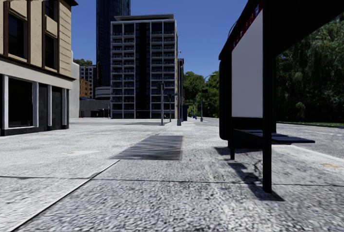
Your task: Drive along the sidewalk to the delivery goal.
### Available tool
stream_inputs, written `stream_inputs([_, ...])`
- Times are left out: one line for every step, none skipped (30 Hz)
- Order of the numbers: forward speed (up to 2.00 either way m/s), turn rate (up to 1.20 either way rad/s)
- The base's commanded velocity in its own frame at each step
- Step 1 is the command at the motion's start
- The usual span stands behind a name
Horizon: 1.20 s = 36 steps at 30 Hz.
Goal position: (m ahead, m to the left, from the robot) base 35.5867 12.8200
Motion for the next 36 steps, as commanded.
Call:
stream_inputs([2.00,0.00])
stream_inputs([2.00,0.00])
stream_inputs([2.00,0.00])
stream_inputs([2.00,0.00])
stream_inputs([2.00,0.00])
stream_inputs([2.00,0.00])
stream_inputs([2.00,0.00])
stream_inputs([2.00,0.00])
stream_inputs([2.00,0.00])
stream_inputs([2.00,0.00])
stream_inputs([2.00,0.00])
stream_inputs([2.00,0.00])
stream_inputs([2.00,0.00])
stream_inputs([2.00,0.00])
stream_inputs([2.00,0.00])
stream_inputs([2.00,0.00])
stream_inputs([2.00,0.00])
stream_inputs([2.00,0.00])
stream_inputs([2.00,0.00])
stream_inputs([2.00,0.00])
stream_inputs([2.00,0.00])
stream_inputs([2.00,0.00])
stream_inputs([2.00,0.00])
stream_inputs([2.00,0.00])
stream_inputs([2.00,0.00])
stream_inputs([2.00,0.00])
stream_inputs([2.00,-0.01])
stream_inputs([2.00,-0.02])
stream_inputs([2.00,-0.02])
stream_inputs([2.00,-0.02])
stream_inputs([2.00,-0.11])
stream_inputs([2.00,-0.18])
stream_inputs([2.00,-0.21])
stream_inputs([2.00,-0.21])
stream_inputs([2.00,-0.22])
stream_inputs([2.00,-0.22])
